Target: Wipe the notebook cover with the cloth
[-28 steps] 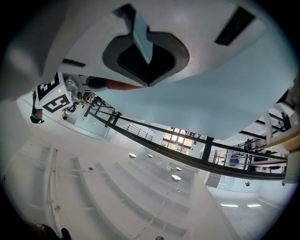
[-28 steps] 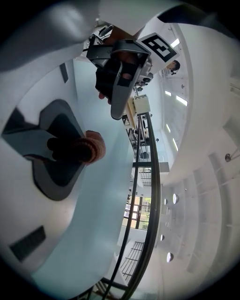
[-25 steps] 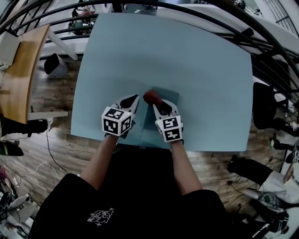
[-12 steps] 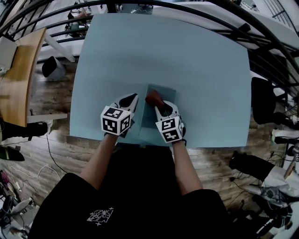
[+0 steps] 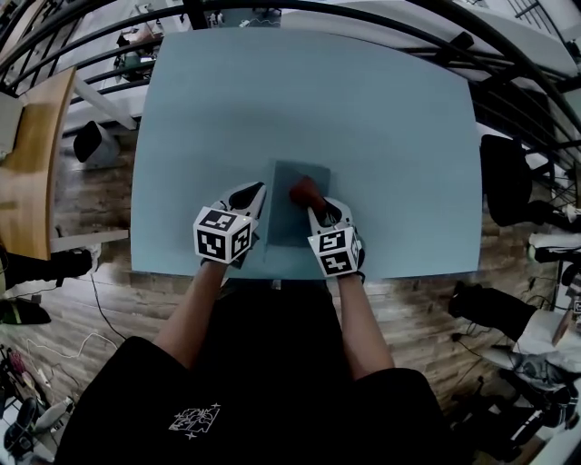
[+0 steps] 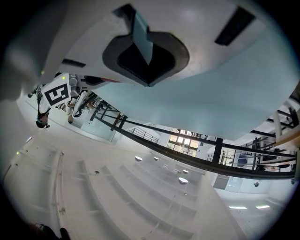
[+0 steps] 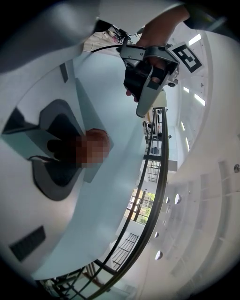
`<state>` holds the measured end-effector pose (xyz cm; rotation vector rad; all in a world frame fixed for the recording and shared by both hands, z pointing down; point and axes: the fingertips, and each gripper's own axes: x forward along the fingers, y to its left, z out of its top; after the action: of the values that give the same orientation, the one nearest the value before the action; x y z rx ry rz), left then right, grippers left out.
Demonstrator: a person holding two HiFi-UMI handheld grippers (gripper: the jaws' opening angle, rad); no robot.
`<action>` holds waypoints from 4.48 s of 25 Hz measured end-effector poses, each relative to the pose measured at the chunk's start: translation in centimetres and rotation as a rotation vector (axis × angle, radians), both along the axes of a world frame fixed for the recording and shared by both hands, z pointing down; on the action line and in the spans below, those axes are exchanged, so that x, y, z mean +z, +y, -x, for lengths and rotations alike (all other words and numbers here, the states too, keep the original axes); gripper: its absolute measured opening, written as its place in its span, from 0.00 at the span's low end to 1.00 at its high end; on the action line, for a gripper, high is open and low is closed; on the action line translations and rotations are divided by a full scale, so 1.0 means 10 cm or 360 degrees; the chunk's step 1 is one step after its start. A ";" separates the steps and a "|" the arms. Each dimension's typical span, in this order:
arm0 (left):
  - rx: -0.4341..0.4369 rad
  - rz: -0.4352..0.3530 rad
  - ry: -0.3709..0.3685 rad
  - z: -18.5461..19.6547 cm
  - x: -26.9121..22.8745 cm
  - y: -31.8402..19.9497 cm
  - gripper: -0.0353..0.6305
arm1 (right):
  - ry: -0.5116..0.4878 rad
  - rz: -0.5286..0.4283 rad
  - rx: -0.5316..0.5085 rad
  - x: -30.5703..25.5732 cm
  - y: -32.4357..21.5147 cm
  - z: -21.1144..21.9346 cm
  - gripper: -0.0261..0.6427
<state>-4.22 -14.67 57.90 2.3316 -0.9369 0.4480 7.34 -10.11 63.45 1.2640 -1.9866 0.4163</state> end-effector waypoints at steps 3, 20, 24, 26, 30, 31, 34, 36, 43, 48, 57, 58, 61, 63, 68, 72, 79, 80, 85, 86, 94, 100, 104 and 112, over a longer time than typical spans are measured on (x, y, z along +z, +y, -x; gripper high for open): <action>0.0017 -0.0002 0.0003 -0.06 -0.01 0.02 0.04 | 0.0014 0.0002 0.0046 -0.01 0.03 -0.14 0.20; 0.0090 -0.0013 0.0017 -0.19 -0.04 0.04 0.04 | -0.0001 -0.0024 0.0238 -0.15 0.18 -0.50 0.20; 0.0079 -0.0021 0.0018 -0.11 -0.06 0.05 0.04 | -0.0043 -0.0079 0.0226 -0.27 0.18 -0.36 0.19; 0.0068 -0.0024 0.0018 -0.07 -0.08 0.07 0.04 | -0.0069 -0.0104 0.0194 -0.33 0.17 -0.25 0.19; 0.0038 -0.0028 0.0018 0.04 -0.09 0.07 0.04 | -0.0089 -0.0109 0.0075 -0.35 0.15 0.07 0.19; 0.0029 -0.0030 0.0018 0.06 -0.10 0.07 0.04 | -0.0091 -0.0107 0.0042 -0.35 0.15 0.16 0.19; 0.0008 -0.0034 0.0019 0.13 -0.11 0.08 0.04 | -0.0094 -0.0108 -0.0054 -0.34 0.16 0.41 0.19; -0.0002 -0.0035 0.0018 0.19 -0.11 0.08 0.04 | -0.0092 -0.0108 -0.0111 -0.34 0.15 0.57 0.19; -0.0027 -0.0038 0.0013 0.34 -0.11 0.08 0.04 | -0.0061 -0.0068 -0.0239 -0.24 0.18 0.90 0.19; -0.0024 -0.0030 0.0018 0.38 -0.11 0.09 0.04 | -0.0004 -0.0016 -0.0268 -0.10 0.26 0.92 0.19; 0.0035 -0.0028 0.0017 0.26 -0.11 0.10 0.04 | 0.0032 0.0029 -0.0165 -0.04 0.32 0.65 0.19; 0.0043 -0.0025 0.0018 0.23 -0.11 0.10 0.04 | 0.0032 0.0033 -0.0148 -0.03 0.34 0.61 0.19; 0.0077 -0.0020 0.0017 0.15 -0.09 0.11 0.04 | 0.0034 0.0042 -0.0093 -0.01 0.37 0.48 0.19; 0.0104 -0.0018 0.0019 0.08 -0.09 0.12 0.04 | 0.0037 0.0046 -0.0058 -0.01 0.40 0.39 0.19; 0.0158 -0.0016 0.0018 -0.07 -0.07 0.14 0.04 | 0.0040 0.0049 0.0018 -0.01 0.45 0.20 0.19; 0.0187 -0.0013 0.0024 -0.16 -0.06 0.15 0.04 | 0.0039 0.0061 0.0082 0.00 0.51 0.06 0.19; 0.0216 -0.0013 0.0031 -0.23 -0.07 0.16 0.04 | 0.0046 0.0072 0.0174 0.01 0.58 -0.14 0.19; 0.0218 -0.0013 0.0031 -0.24 -0.07 0.16 0.04 | 0.0048 0.0075 0.0185 0.01 0.59 -0.17 0.19; 0.0234 -0.0014 0.0029 -0.26 -0.07 0.17 0.04 | 0.0057 0.0085 0.0237 0.02 0.63 -0.28 0.19; 0.0236 -0.0013 0.0030 -0.25 -0.07 0.17 0.04 | 0.0061 0.0087 0.0248 0.02 0.64 -0.29 0.19; 0.0256 -0.0005 0.0042 -0.26 -0.09 0.20 0.04 | 0.0085 0.0063 0.0336 -0.05 0.71 -0.46 0.19; 0.0255 -0.0007 0.0023 -0.20 -0.08 0.23 0.04 | 0.0045 -0.0053 0.0291 -0.28 0.67 -0.37 0.19; 0.0236 -0.0012 0.0012 -0.14 -0.07 0.25 0.04 | -0.0004 -0.0066 0.0178 -0.31 0.66 -0.10 0.19; 0.0186 -0.0014 -0.0016 0.02 -0.07 0.30 0.04 | -0.0090 -0.0063 -0.0075 -0.31 0.73 0.51 0.19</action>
<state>-4.44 -11.70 57.24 2.4026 -0.8111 0.5044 2.27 -2.76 60.35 1.2397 -2.0772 0.3954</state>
